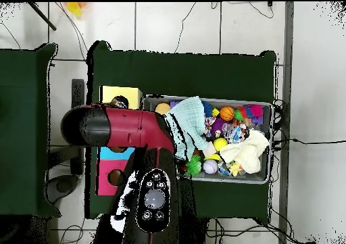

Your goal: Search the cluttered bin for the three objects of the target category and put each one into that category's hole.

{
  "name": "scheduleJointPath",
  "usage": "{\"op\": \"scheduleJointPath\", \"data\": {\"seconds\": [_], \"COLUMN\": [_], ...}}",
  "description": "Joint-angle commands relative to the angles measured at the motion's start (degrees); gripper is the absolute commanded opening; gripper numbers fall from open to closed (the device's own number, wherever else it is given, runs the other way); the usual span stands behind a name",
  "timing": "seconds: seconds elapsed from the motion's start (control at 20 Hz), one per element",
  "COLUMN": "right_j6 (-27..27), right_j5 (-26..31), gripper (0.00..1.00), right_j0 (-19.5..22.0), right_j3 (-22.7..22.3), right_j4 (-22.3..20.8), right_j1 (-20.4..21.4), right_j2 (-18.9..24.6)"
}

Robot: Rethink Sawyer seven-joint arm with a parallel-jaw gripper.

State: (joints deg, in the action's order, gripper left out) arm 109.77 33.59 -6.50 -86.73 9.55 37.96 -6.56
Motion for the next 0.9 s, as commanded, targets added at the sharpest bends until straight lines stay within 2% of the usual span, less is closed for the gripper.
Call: {"op": "scheduleJointPath", "data": {"seconds": [0.05,0.9], "right_j6": [7.7,7.4], "right_j5": [-1.7,-1.9], "gripper": [0.00,0.00], "right_j0": [0.9,1.3], "right_j3": [-5.3,-5.5], "right_j4": [0.0,-0.1], "right_j1": [0.5,0.2], "right_j2": [3.0,3.2]}}
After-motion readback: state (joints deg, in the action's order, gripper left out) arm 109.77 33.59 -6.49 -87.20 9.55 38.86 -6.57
